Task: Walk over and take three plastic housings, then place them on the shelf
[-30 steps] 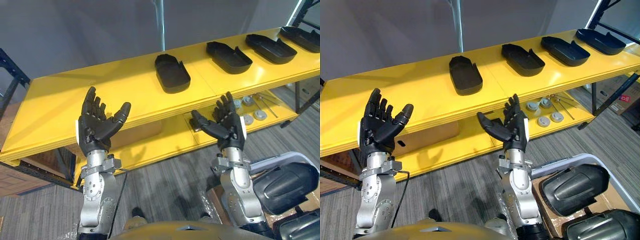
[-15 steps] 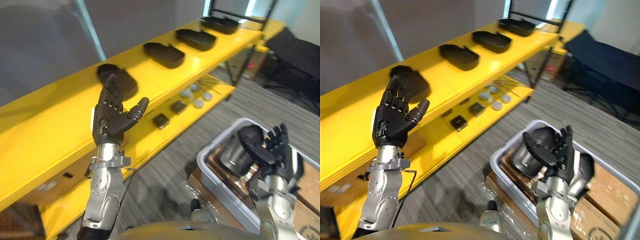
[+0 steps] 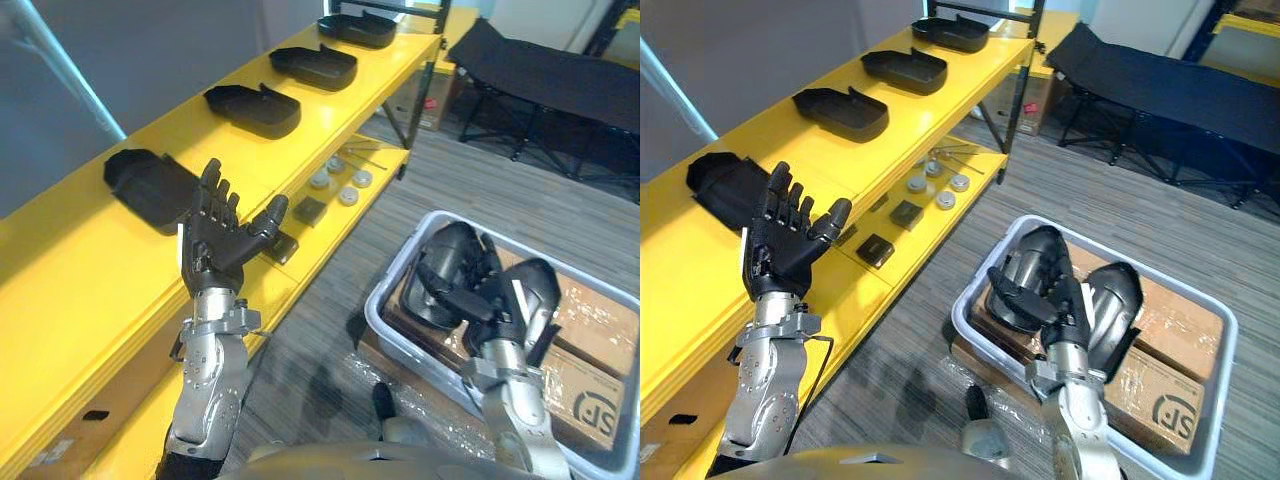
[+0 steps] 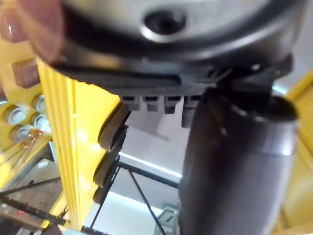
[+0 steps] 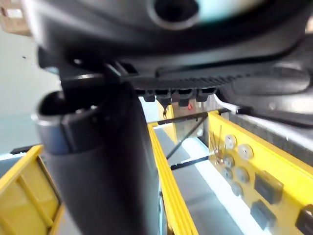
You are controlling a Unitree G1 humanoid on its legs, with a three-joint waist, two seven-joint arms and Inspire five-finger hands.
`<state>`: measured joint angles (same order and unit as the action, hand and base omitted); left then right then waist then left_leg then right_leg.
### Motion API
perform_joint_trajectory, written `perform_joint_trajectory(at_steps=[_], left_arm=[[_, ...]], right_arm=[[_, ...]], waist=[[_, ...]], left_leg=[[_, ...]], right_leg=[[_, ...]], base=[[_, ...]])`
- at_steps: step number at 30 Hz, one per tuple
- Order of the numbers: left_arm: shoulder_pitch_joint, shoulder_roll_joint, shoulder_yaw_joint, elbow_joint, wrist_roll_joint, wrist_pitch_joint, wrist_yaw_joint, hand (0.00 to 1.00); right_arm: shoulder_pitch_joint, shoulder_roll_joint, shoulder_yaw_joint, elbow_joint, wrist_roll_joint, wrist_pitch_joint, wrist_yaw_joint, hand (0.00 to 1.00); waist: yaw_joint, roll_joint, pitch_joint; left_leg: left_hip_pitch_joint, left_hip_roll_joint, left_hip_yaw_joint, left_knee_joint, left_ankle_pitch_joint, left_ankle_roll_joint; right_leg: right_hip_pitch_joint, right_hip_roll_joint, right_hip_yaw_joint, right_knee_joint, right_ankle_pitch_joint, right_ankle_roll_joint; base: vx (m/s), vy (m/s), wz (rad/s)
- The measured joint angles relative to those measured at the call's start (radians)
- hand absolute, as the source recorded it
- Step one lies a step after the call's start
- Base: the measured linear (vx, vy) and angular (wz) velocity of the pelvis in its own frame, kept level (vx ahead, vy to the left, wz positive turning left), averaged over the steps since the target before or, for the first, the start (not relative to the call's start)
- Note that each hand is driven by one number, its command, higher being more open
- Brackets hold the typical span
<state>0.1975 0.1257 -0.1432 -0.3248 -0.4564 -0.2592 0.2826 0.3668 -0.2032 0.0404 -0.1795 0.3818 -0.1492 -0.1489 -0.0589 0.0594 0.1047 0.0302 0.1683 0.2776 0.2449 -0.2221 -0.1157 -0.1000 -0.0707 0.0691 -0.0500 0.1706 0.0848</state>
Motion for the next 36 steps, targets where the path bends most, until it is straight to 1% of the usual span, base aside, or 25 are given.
perform_joint_trajectory(at_steps=[3, 6, 7, 8, 9, 10, 12, 13, 15, 18, 19, 20, 21, 22, 23, 24, 26, 27, 29, 30, 31, 32, 33, 34, 36], left_arm=[[-0.005, 0.0, -0.006, 0.001, -0.001, -0.003, -0.023, 1.0], [-0.005, 0.011, -0.017, 0.002, -0.006, -0.003, -0.069, 1.0], [-0.004, 0.015, -0.022, 0.002, -0.006, -0.003, -0.076, 1.0], [-0.003, 0.018, -0.026, 0.003, -0.006, -0.003, -0.077, 1.0], [-0.006, 0.009, -0.022, 0.01, -0.006, -0.004, -0.077, 1.0], [-0.011, 0.01, -0.021, 0.027, -0.006, -0.004, -0.078, 1.0], [-0.004, 0.01, -0.029, 0.044, -0.006, -0.004, -0.085, 1.0], [0.001, 0.008, -0.028, 0.046, -0.006, -0.004, -0.096, 1.0], [0.003, 0.007, -0.029, 0.046, -0.006, -0.006, -0.121, 1.0], [0.01, 0.009, -0.029, 0.069, -0.006, -0.007, -0.113, 1.0], [0.011, 0.011, -0.026, 0.098, -0.008, -0.007, -0.097, 1.0], [0.013, 0.012, -0.025, 0.105, -0.009, -0.007, -0.096, 1.0], [0.02, 0.025, -0.027, 0.13, -0.015, -0.007, -0.094, 1.0], [0.033, 0.023, -0.032, 0.162, -0.031, -0.006, -0.095, 1.0], [0.049, 0.009, -0.044, 0.172, -0.051, -0.005, -0.095, 1.0], [0.088, -0.026, -0.078, 0.18, -0.059, 0.003, -0.093, 1.0], [0.134, -0.049, -0.145, 0.173, -0.08, 0.003, -0.101, 1.0], [0.134, -0.049, -0.178, 0.172, -0.087, 0.004, -0.113, 1.0], [0.125, -0.049, -0.2, 0.171, -0.087, 0.004, -0.12, 1.0], [0.123, -0.049, -0.202, 0.171, -0.087, 0.003, -0.13, 1.0], [0.122, -0.048, -0.204, 0.168, -0.086, 0.003, -0.15, 1.0], [0.122, -0.047, -0.205, 0.167, -0.086, 0.003, -0.155, 1.0], [0.121, -0.044, -0.206, 0.162, -0.086, 0.002, -0.158, 1.0], [0.114, -0.041, -0.205, 0.159, -0.087, 0.001, -0.162, 1.0], [0.109, -0.033, -0.201, 0.159, -0.089, 0.001, -0.165, 1.0]], right_arm=[[-0.024, 0.004, 0.005, 0.017, -0.003, 0.0, -0.036, 1.0], [0.006, 0.041, -0.019, 0.026, -0.02, -0.015, -0.053, 1.0], [0.021, 0.054, -0.022, 0.025, -0.017, -0.027, -0.05, 1.0], [0.02, 0.062, -0.019, 0.025, -0.016, -0.034, -0.036, 1.0], [0.012, 0.062, -0.008, 0.024, -0.016, -0.041, -0.017, 1.0], [0.008, 0.057, 0.004, 0.024, -0.016, -0.055, -0.009, 1.0], [-0.016, 0.05, 0.031, 0.026, -0.016, -0.074, -0.008, 1.0], [-0.043, 0.05, 0.056, 0.028, -0.019, -0.087, -0.013, 1.0], [-0.096, 0.05, 0.106, 0.056, -0.023, -0.114, -0.033, 1.0], [-0.161, 0.052, 0.19, 0.118, -0.036, -0.116, -0.054, 1.0], [-0.166, 0.053, 0.217, 0.119, -0.044, -0.115, -0.035, 1.0], [-0.165, 0.053, 0.222, 0.119, -0.044, -0.115, -0.03, 1.0], [-0.159, 0.059, 0.23, 0.116, -0.045, -0.115, -0.013, 1.0], [-0.141, 0.052, 0.224, 0.117, -0.044, -0.105, 0.0, 1.0], [-0.132, 0.044, 0.217, 0.117, -0.043, -0.098, 0.005, 1.0], [-0.114, 0.008, 0.201, 0.117, -0.043, -0.092, 0.016, 1.0], [-0.087, -0.035, 0.162, 0.117, -0.042, -0.076, 0.018, 1.0], [-0.082, -0.049, 0.138, 0.117, -0.043, -0.071, 0.016, 1.0], [-0.082, -0.068, 0.123, 0.117, -0.044, -0.068, 0.016, 1.0], [-0.083, -0.072, 0.122, 0.117, -0.044, -0.068, 0.016, 1.0], [-0.089, -0.082, 0.11, 0.117, -0.052, -0.065, 0.013, 1.0], [-0.095, -0.082, 0.099, 0.119, -0.062, -0.06, 0.011, 1.0], [-0.115, -0.082, 0.083, 0.137, -0.065, -0.056, 0.002, 1.0], [-0.143, -0.082, 0.071, 0.167, -0.064, -0.056, -0.02, 1.0], [-0.211, -0.081, 0.059, 0.236, -0.064, -0.052, -0.045, 1.0]], waist=[[0.0, 0.007, 0.075], [0.0, -0.023, 0.139], [0.001, -0.037, 0.148], [0.005, -0.05, 0.155], [0.011, -0.043, 0.171], [0.005, -0.058, 0.17], [0.005, -0.054, 0.172], [0.009, -0.059, 0.168], [0.033, -0.06, 0.166], [0.081, -0.063, 0.162], [0.088, -0.065, 0.162], [0.088, -0.067, 0.16], [0.083, -0.085, 0.151], [0.075, -0.087, 0.147], [0.069, -0.077, 0.141], [0.051, -0.044, 0.13], [0.028, -0.019, 0.114], [0.022, -0.012, 0.11], [0.019, -0.021, 0.111], [0.016, -0.029, 0.11], [0.022, -0.028, 0.109], [0.026, -0.023, 0.106], [0.027, -0.014, 0.1], [0.031, -0.013, 0.098], [0.043, -0.017, 0.094]], left_leg=[[-0.02, 0.005, -0.045, 0.116, -0.057, 0.018], [-0.015, -0.02, -0.022, 0.193, -0.094, 0.046], [-0.019, -0.025, 0.007, 0.218, -0.107, 0.061], [-0.019, -0.025, 0.041, 0.227, -0.112, 0.071], [-0.019, -0.004, 0.106, 0.209, -0.098, 0.092], [-0.022, -0.005, 0.149, 0.181, -0.071, 0.111], [-0.025, -0.004, 0.199, 0.111, -0.014, 0.124], [-0.035, 0.004, 0.225, 0.076, 0.026, 0.12], [-0.063, 0.035, 0.271, 0.063, 0.061, 0.114], [-0.091, 0.114, 0.335, 0.107, 0.085, 0.082], [-0.106, 0.163, 0.354, 0.137, 0.105, 0.049], [-0.11, 0.173, 0.356, 0.143, 0.11, 0.041], [-0.128, 0.204, 0.36, 0.171, 0.129, 0.012], [-0.129, 0.241, 0.353, 0.175, 0.155, -0.01], [-0.128, 0.26, 0.344, 0.165, 0.171, -0.012], [-0.129, 0.296, 0.311, 0.134, 0.204, 0.009], [-0.122, 0.324, 0.248, 0.095, 0.269, 0.044], [-0.126, 0.34, 0.213, 0.096, 0.321, 0.06], [-0.136, 0.349, 0.202, 0.119, 0.401, 0.1], [-0.151, 0.349, 0.199, 0.144, 0.417, 0.103], [-0.168, 0.319, 0.17, 0.169, 0.358, 0.036], [-0.172, 0.291, 0.153, 0.169, 0.321, 0.013], [-0.176, 0.247, 0.122, 0.141, 0.258, 0.024], [-0.169, 0.213, 0.075, 0.084, 0.236, 0.022], [-0.158, 0.162, 0.044, 0.0, 0.217, -0.008]], right_leg=[[-0.016, -0.004, -0.007, 0.126, -0.049, 0.015], [-0.04, -0.029, 0.025, 0.216, -0.063, 0.022], [-0.047, -0.037, 0.023, 0.216, -0.044, 0.04], [-0.07, -0.036, 0.007, 0.215, -0.003, 0.035], [-0.088, -0.044, -0.079, 0.22, 0.031, 0.007], [-0.133, -0.062, -0.203, 0.384, -0.083, -0.044], [-0.139, -0.099, -0.343, 0.573, -0.215, -0.088], [-0.114, -0.125, -0.391, 0.627, -0.271, -0.092], [-0.044, -0.183, -0.441, 0.643, -0.324, -0.086], [0.098, -0.327, -0.479, 0.593, -0.336, -0.074], [0.149, -0.357, -0.467, 0.48, -0.3, -0.017], [0.16, -0.355, -0.461, 0.445, -0.288, 0.0], [0.196, -0.339, -0.435, 0.319, -0.202, 0.099], [0.226, -0.3, -0.45, 0.279, -0.288, 0.168], [0.228, -0.275, -0.455, 0.272, -0.316, 0.165], [0.22, -0.223, -0.451, 0.275, -0.34, 0.138], [0.22, -0.172, -0.452, 0.285, -0.36, 0.1], [0.219, -0.152, -0.454, 0.301, -0.372, 0.079], [0.224, -0.148, -0.47, 0.304, -0.377, 0.071], [0.231, -0.152, -0.471, 0.295, -0.377, 0.068], [0.237, -0.168, -0.467, 0.282, -0.376, 0.067], [0.231, -0.172, -0.465, 0.28, -0.376, 0.067], [0.217, -0.176, -0.464, 0.279, -0.368, 0.069], [0.199, -0.182, -0.475, 0.281, -0.361, 0.079], [0.166, -0.202, -0.475, 0.268, -0.335, 0.1]], base=[[-0.08, 0.123, 0.14], [-0.19, 0.173, -0.28], [-0.3, 0.155, -0.63], [-0.34, 0.119, -1.08], [-0.44, 0.068, -1.23], [-0.35, 0.024, -1.06], [-0.28, 0.033, -0.81], [-0.2, -0.007, -0.73], [-0.17, -0.106, -0.82], [-0.17, -0.351, -0.95], [-0.14, -0.401, -0.87], [-0.14, -0.477, -0.73], [-0.11, -0.474, -0.43], [-0.17, -0.706, -0.46], [-0.13, -0.573, -0.41], [-0.09, -0.45, -0.32], [-0.03, -0.328, -0.2], [-0.02, -0.242, -0.1], [-0.04, -0.177, -0.02], [-0.03, -0.098, -0.02], [-0.02, 0.038, -0.05], [0.0, 0.13, -0.05], [-0.01, 0.145, 0.11], [-0.02, 0.098, 0.16], [-0.05, 0.167, 0.08]])
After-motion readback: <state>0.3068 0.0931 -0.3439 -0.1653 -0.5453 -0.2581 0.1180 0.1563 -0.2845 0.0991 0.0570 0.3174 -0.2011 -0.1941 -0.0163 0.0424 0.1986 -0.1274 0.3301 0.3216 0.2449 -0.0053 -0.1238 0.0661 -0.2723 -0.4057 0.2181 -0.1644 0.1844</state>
